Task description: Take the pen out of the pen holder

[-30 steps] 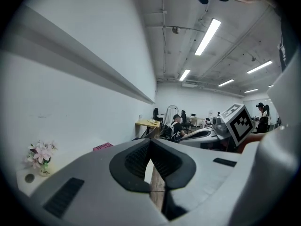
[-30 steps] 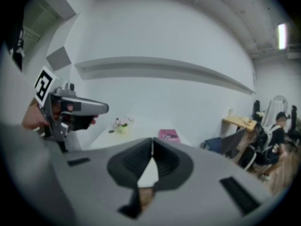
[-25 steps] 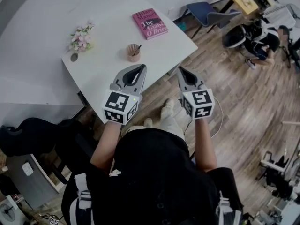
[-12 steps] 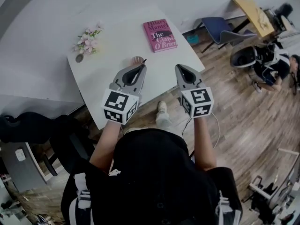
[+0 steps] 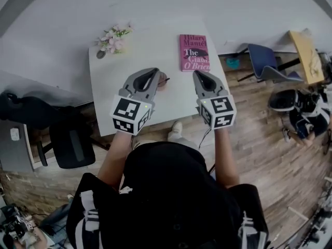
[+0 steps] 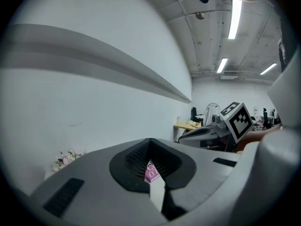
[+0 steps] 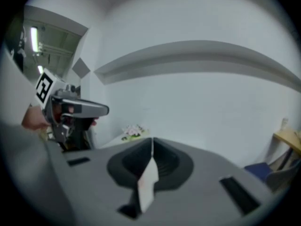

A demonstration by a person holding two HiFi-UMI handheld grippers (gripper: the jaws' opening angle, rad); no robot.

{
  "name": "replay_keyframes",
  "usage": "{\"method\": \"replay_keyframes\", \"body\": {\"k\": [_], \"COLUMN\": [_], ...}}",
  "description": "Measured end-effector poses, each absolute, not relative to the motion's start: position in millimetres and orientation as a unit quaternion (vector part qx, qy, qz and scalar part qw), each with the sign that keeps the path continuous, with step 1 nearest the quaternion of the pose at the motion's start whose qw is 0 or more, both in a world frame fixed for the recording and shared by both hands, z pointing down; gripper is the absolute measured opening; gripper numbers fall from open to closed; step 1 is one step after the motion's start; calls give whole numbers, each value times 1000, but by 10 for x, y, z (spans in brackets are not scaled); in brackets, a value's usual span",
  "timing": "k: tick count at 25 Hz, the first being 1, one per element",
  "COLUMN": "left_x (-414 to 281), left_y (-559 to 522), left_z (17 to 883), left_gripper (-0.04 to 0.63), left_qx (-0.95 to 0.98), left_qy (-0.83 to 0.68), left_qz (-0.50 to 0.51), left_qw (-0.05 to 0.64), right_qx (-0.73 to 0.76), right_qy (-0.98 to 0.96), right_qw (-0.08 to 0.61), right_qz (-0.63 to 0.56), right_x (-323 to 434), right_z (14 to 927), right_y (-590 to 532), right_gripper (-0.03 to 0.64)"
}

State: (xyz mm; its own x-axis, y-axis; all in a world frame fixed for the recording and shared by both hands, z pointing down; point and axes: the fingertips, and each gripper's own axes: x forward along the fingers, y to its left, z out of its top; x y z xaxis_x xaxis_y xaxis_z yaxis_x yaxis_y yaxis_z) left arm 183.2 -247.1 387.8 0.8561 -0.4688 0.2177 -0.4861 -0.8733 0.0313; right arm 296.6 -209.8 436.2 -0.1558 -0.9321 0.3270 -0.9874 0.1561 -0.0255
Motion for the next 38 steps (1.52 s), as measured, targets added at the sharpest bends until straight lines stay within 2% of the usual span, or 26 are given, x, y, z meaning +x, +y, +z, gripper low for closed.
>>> {"method": "replay_keyframes", "body": {"k": [13,33,38], "left_x": [1379,910,858], "left_y": [-2695,-2778,-2807], "left_z": [4081,4304,4340], "left_gripper": [18,18,18], "left_qx": [915,913,910], "left_qy": [-379,-377,-381], "left_qz": [115,115,119], "left_qw": [70,108,115], "right_qx": [519,495,485], "right_qy": [-825,-807,-804], "right_qw": [166,238,255], "right_qz": [154,214,233], "right_x": [2605,2201,2188], "right_z": [4866,5589,5758], "right_y": [-2655,-2732,-2785], "right_gripper": [35,39,105]}}
